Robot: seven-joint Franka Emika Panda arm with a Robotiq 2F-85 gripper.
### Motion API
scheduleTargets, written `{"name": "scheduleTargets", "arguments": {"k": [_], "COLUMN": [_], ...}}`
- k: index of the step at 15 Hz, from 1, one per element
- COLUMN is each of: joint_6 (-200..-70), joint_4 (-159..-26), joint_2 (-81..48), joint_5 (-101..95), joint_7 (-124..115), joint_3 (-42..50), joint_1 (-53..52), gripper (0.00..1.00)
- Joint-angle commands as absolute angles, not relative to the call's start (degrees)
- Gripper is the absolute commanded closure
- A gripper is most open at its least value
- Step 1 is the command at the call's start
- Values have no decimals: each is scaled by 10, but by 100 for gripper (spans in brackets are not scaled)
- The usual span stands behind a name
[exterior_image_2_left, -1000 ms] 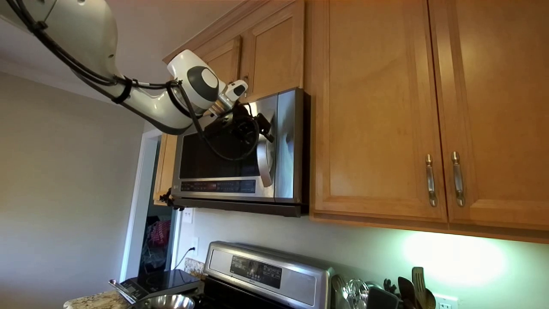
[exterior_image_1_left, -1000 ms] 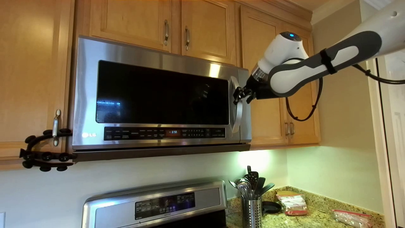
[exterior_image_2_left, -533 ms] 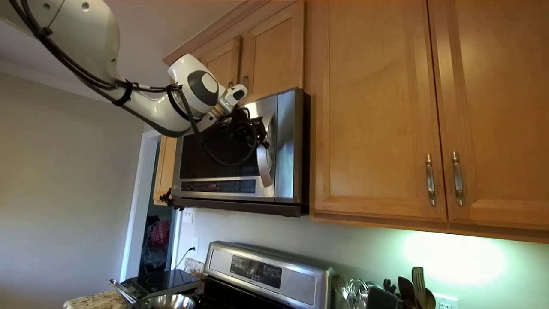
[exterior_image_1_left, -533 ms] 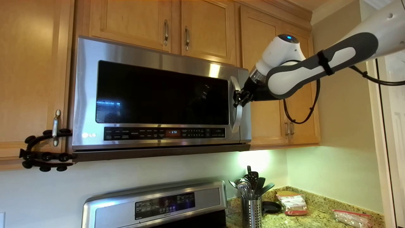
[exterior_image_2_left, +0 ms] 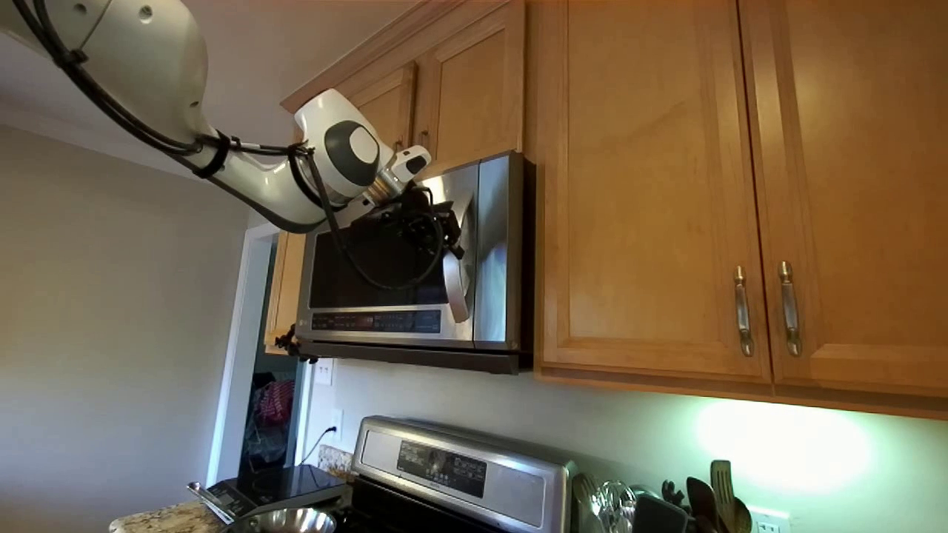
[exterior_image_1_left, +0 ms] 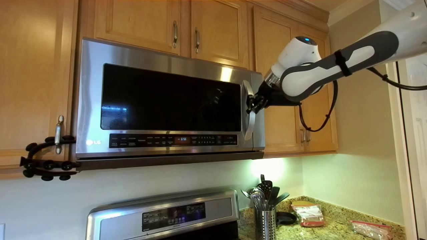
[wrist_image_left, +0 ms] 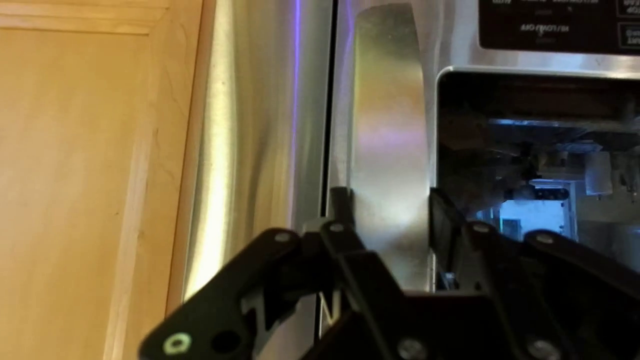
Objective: Open the microwave door
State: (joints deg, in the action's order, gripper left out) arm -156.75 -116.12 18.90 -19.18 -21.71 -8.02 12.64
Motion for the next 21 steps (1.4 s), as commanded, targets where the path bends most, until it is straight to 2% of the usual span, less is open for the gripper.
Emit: {"name": "scheduleTargets", "arguments": {"k": [1, 9, 10, 16, 18, 21], "joint_6": [-1525, -1428, -1416, -1399, -1414, -1433], "joint_4": [-1201, -1219, -1219, -1199, -1187, -1168], "joint_2": [228, 276, 279, 267, 252, 232], "joint_5": [-140, -156, -160, -183, -187, -182], "joint_7": [-159, -153, -158, -158, -154, -140], "joint_3": [-66, -101, -104, -88, -77, -59], "joint_1": [76, 50, 51, 74, 83, 82], "gripper": [85, 85, 40, 4, 0, 0]}}
